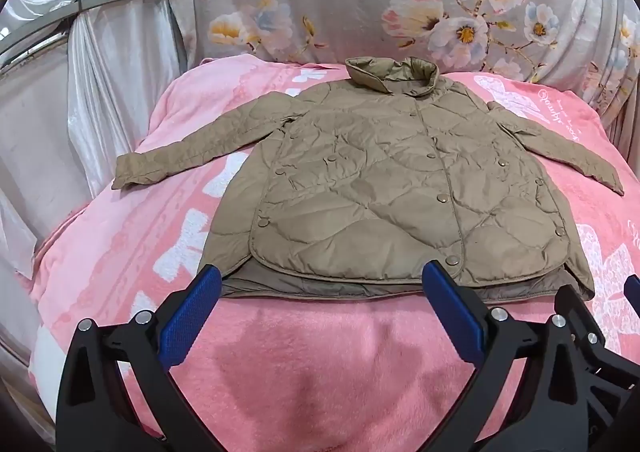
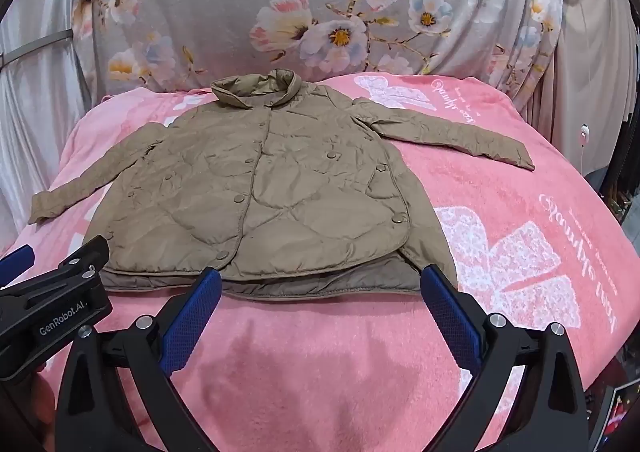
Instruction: Fold large clothes
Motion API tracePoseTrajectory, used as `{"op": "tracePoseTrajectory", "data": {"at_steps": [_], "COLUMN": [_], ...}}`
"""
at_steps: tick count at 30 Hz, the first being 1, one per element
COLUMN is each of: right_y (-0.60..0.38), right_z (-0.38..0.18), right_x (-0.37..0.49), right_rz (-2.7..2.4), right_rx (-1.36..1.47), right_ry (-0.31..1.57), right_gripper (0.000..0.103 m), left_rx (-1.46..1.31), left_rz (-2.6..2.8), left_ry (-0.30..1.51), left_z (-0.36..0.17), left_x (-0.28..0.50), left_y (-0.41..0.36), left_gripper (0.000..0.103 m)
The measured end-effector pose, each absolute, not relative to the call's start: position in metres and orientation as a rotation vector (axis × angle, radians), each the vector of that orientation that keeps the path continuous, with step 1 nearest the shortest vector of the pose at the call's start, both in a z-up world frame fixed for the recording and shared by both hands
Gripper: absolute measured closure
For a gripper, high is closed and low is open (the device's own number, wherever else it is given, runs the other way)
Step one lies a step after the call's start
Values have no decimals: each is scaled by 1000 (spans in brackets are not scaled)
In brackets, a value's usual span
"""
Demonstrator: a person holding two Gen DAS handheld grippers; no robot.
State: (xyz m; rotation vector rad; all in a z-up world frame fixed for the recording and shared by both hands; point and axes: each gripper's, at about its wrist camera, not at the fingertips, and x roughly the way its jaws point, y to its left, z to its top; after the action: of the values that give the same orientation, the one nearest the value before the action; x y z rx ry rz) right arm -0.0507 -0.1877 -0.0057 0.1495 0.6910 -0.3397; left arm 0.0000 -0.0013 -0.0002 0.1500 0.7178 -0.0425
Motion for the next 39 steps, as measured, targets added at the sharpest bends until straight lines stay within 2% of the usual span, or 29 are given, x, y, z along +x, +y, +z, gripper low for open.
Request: {"op": "tracePoseTrajectory", "data": {"at_steps": [39], "right_y": [-182], "right_z": [2], "right_x": [-60], "right_rz": [-326], "right_rx": [156], "right_ry": [665], "right_gripper": [5], "left_rx": [122], "left_rz": [-42], "left_ry": [699], "left_z": [16], "left_x": [-10], "left_y": [7], "left_gripper": [5]}}
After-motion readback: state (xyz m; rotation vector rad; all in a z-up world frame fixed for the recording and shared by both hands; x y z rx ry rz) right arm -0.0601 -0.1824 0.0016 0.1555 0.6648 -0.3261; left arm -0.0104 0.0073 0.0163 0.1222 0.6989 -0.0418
